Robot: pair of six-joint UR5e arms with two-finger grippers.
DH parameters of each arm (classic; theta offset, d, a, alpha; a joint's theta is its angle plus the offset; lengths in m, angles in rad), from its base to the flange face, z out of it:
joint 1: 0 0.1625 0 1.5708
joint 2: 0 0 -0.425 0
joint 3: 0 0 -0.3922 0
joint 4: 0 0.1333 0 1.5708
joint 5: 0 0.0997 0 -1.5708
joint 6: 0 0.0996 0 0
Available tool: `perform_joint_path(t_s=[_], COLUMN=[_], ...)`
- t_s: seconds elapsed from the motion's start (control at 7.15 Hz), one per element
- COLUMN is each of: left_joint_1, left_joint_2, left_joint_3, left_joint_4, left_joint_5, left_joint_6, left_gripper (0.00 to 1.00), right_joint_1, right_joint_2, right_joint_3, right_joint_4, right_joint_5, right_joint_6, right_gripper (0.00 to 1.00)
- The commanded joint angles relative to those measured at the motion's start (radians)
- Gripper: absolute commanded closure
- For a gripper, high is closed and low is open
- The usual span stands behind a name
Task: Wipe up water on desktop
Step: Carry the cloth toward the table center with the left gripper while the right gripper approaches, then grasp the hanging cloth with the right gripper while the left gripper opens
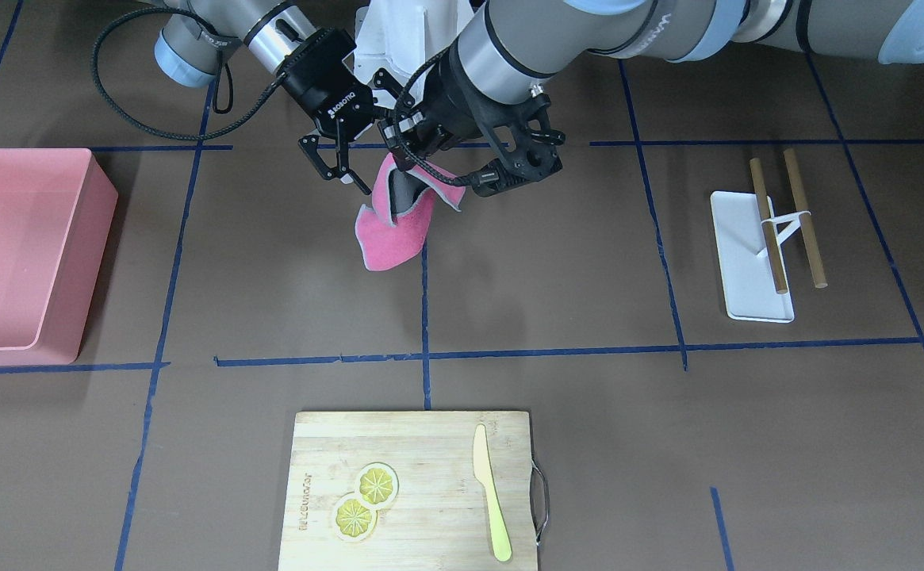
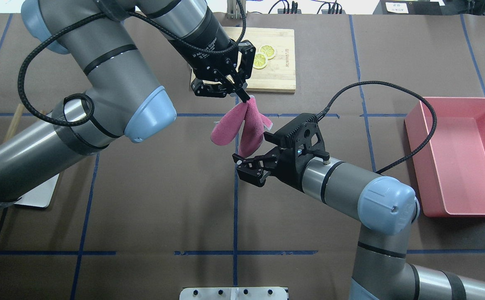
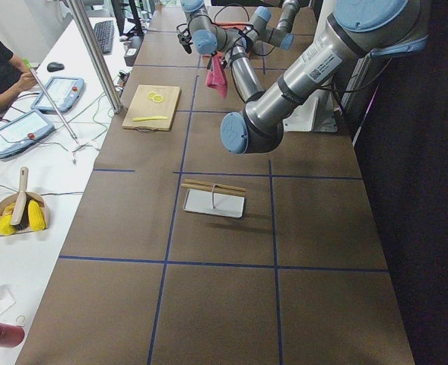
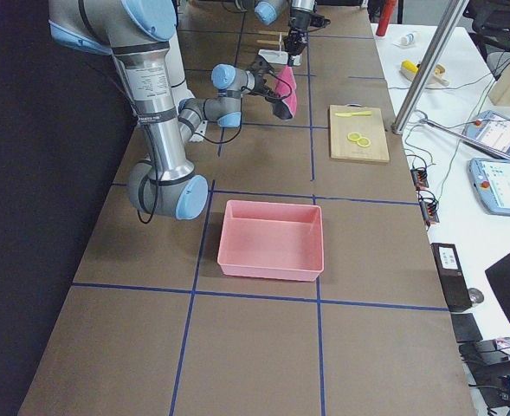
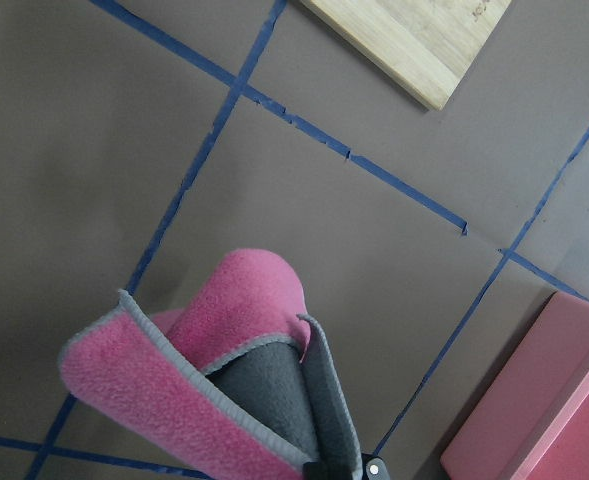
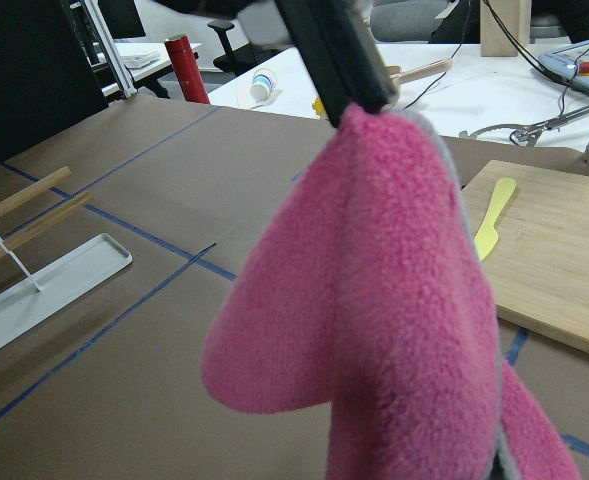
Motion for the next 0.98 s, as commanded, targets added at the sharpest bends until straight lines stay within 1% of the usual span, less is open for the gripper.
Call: perform_joint_path(t_s=[0.0, 0.42, 0.56, 0.7, 0.84], left_joint_1=[0.012, 0.018, 0.018, 0.018, 0.018], left_joint_2=[-0.008, -0.007, -0.005, -0.004, -0.002], left_joint_3=[-0.006, -0.018, -0.018, -0.018, -0.018], left_joint_4=[-0.001, 0.0, 0.0, 0.0, 0.0], left_joint_5=[0.003, 0.005, 0.005, 0.005, 0.005], left_joint_6=[-0.022, -0.023, -0.023, -0.022, -0.022], left_gripper=[1.0, 1.0, 1.0, 1.0, 1.0], right_joint_1=[-0.004, -0.004, -0.008, -0.009, -0.009], right_joint_2=[0.001, 0.001, 0.002, 0.008, 0.008], right_joint_3=[-0.003, -0.006, -0.006, -0.004, -0.004], right_joint_4=[-0.001, -0.001, -0.001, -0.001, -0.001], right_joint_5=[-0.004, -0.004, -0.006, -0.006, -0.006], right_joint_6=[0.0, 0.0, 0.004, 0.014, 0.014], right_gripper=[0.0, 0.01, 0.2, 0.74, 0.97])
